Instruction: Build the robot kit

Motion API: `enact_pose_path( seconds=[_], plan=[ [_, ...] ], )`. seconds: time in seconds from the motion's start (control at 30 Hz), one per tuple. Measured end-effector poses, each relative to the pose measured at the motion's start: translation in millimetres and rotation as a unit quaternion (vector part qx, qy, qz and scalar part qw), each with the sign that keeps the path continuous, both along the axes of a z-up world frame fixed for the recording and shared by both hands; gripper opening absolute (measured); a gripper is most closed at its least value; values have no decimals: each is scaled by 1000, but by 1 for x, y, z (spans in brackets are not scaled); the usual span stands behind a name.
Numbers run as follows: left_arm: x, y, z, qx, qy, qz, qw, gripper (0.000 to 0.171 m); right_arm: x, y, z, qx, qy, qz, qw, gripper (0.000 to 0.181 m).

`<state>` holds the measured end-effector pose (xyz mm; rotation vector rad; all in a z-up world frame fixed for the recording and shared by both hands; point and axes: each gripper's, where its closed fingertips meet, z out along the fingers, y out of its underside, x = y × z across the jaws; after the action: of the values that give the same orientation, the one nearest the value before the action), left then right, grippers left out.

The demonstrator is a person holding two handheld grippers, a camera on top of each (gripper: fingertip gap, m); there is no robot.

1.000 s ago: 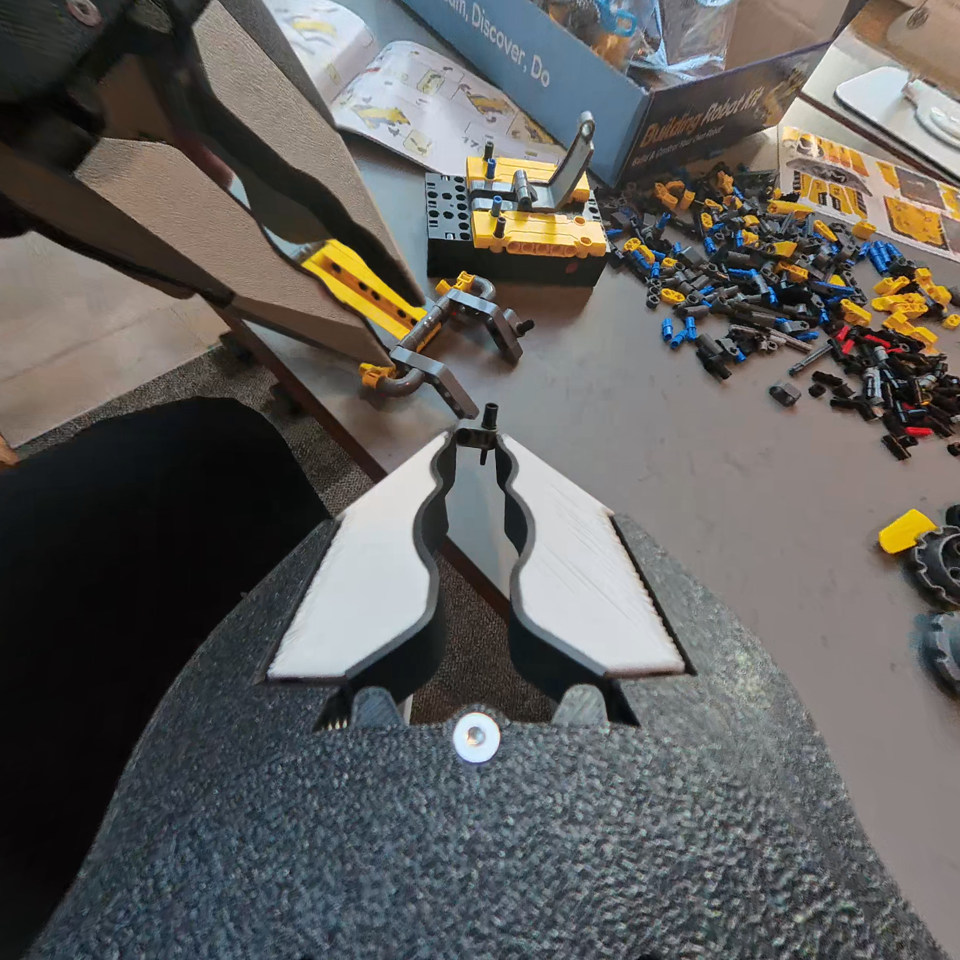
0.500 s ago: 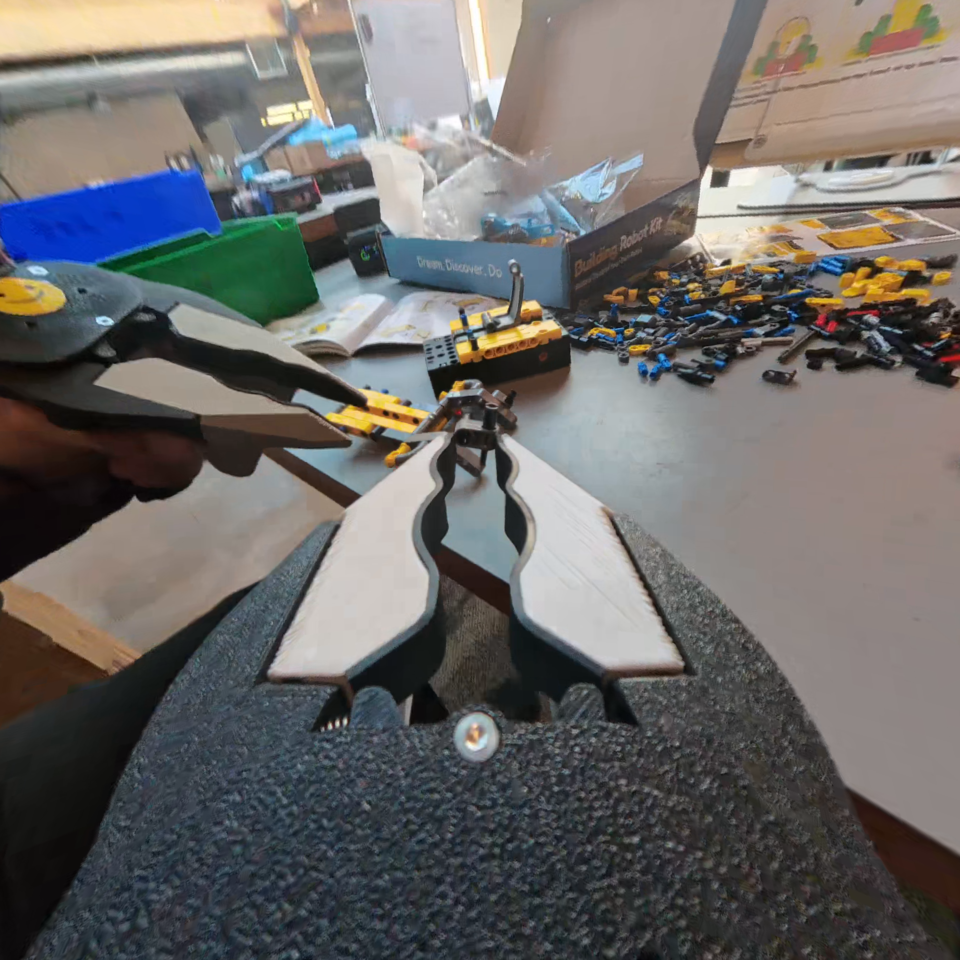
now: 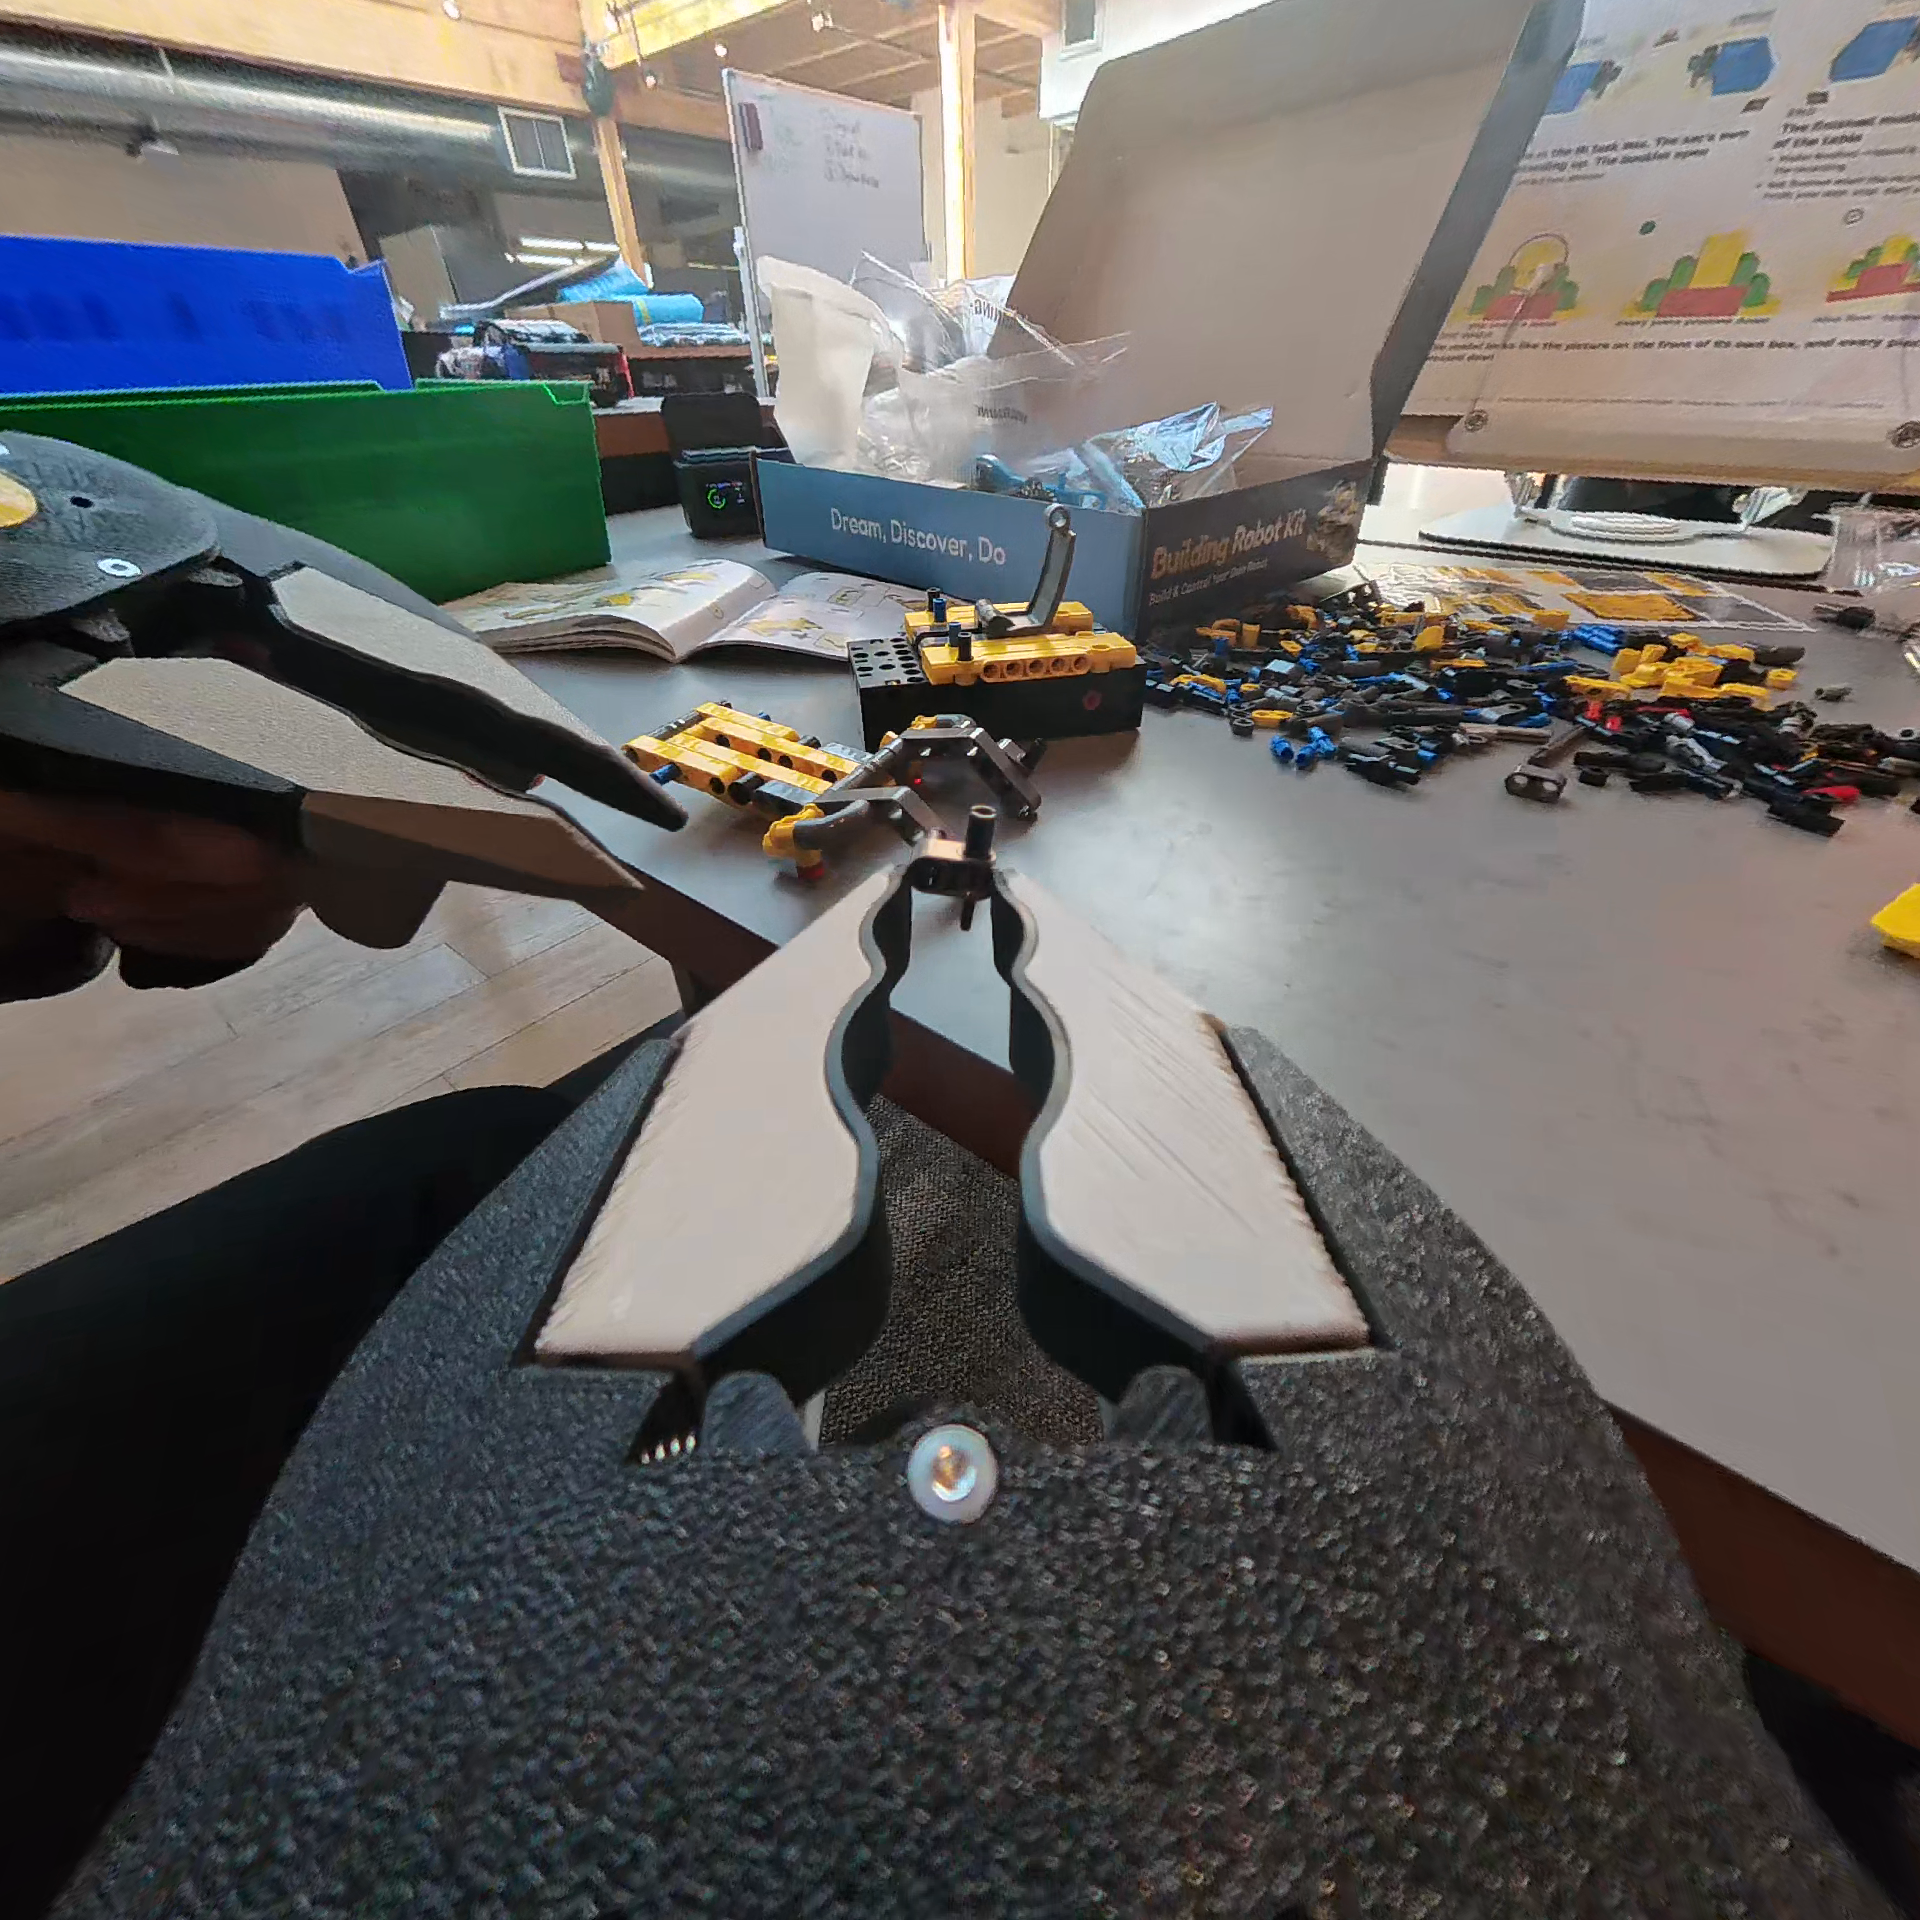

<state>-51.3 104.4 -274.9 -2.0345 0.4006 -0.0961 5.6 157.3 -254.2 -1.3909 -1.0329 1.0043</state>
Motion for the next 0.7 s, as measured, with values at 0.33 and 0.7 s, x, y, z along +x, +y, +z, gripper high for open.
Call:
enact_pose_path(
  seconds=[0.33,0.7],
  plan=[
    [2,-4,7,34,97,5,995,19,-8,-15,-11,-92,-22,-18,995,11],
    [33,-34,45,6,0,-52,999,10,1,-83,42,-33,49,110,992,11]
  ],
)
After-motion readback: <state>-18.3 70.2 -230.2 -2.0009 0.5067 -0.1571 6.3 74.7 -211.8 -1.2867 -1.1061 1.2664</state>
